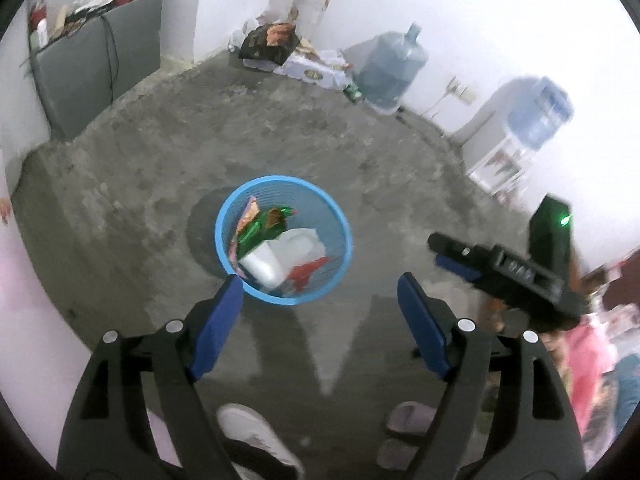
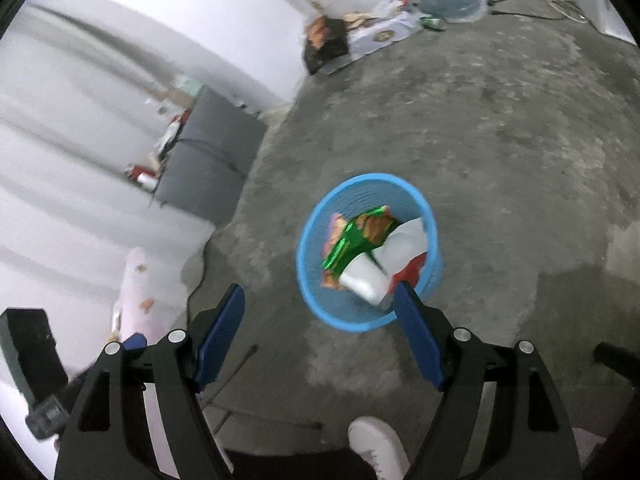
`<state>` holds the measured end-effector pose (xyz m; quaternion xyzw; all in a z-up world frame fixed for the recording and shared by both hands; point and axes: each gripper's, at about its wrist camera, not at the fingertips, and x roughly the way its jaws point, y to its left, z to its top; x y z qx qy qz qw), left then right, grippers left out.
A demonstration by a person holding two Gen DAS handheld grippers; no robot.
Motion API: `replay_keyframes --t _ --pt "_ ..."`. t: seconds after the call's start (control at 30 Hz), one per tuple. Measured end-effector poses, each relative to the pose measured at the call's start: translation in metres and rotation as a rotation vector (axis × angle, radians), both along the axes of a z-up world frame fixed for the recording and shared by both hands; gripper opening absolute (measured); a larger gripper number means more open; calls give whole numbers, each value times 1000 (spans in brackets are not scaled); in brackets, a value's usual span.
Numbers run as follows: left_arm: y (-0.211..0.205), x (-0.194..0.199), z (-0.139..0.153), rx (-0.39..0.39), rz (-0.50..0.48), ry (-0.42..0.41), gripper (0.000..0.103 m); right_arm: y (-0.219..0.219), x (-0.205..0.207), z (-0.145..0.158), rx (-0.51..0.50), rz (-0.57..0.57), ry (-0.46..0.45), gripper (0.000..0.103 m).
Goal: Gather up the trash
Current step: 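Move both tools back over the table toward the box and bottle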
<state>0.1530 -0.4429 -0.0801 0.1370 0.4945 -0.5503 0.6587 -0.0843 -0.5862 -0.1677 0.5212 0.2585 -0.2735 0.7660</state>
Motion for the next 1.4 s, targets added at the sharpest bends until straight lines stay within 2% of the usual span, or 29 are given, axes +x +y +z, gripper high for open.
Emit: replay_keyframes --t 0.23,0.43,0.57,0.77,0.9,1.0,1.2,1.4 --pt "80 13 41 -109 88 60 79 41 8 31 -38 99 -35 75" --pt "174 17 77 -184 186 4 80 76 18 60 -98 186 -58 79" --pt "271 22 102 -258 333 -59 83 106 31 82 -143 269 -78 79" --pt "409 20 122 -266 604 -165 83 154 66 108 -188 416 -115 79" --pt "476 16 118 -287 740 -151 84 196 99 114 -190 534 -110 79" --pt "518 12 105 -289 834 -118 84 233 127 115 -176 622 -99 79" --pt "558 22 76 -257 964 -61 84 306 171 119 -174 792 -60 79" --pt "571 28 43 -241 986 13 84 353 216 122 -187 898 -11 79"
